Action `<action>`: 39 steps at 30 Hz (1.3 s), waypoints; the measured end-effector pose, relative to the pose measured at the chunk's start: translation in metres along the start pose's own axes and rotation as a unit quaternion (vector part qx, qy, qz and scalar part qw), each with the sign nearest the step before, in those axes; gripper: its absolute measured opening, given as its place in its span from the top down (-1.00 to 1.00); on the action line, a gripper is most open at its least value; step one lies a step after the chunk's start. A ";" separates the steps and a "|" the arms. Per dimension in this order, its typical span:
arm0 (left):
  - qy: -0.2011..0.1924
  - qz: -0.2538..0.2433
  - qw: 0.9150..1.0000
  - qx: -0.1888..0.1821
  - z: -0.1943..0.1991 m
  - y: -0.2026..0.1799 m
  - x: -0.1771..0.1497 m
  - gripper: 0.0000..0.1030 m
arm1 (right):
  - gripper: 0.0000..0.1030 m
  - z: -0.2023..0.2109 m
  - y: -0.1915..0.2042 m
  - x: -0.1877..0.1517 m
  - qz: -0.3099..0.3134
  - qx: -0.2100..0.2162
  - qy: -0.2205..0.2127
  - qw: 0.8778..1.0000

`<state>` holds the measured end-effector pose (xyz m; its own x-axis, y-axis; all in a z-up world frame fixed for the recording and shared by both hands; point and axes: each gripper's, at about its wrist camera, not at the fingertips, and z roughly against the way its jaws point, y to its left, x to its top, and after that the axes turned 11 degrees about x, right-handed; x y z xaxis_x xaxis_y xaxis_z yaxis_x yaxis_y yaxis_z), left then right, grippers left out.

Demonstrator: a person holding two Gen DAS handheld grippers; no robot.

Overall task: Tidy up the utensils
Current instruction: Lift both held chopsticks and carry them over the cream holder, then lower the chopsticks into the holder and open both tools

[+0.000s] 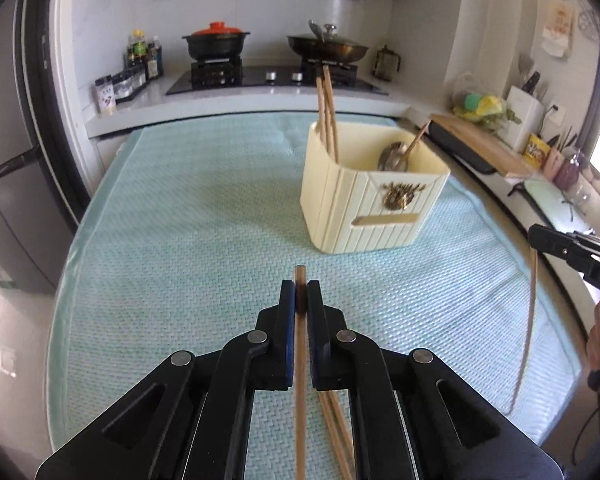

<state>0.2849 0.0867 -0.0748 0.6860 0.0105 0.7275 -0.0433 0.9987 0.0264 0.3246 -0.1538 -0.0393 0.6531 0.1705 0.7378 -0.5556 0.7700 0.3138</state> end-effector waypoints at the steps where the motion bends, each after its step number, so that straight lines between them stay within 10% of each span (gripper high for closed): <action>1: -0.008 0.002 1.000 -0.003 0.009 0.003 0.002 0.93 | 0.87 0.010 0.005 0.002 0.005 0.003 -0.011 1.000; 24: -0.110 0.049 0.991 -0.050 0.094 0.009 0.047 0.94 | 0.88 0.088 0.089 0.034 0.107 -0.025 -0.135 0.985; 39: -0.171 0.043 0.983 -0.056 0.110 -0.007 0.139 0.94 | 0.87 0.094 0.091 0.118 0.135 -0.036 -0.176 0.974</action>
<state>0.3007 0.0761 0.1019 0.3986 0.0959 0.9121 0.0028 0.9944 -0.1057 0.3032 -0.1213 0.1323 0.2628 0.1614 0.9512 -0.6367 0.7698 0.0453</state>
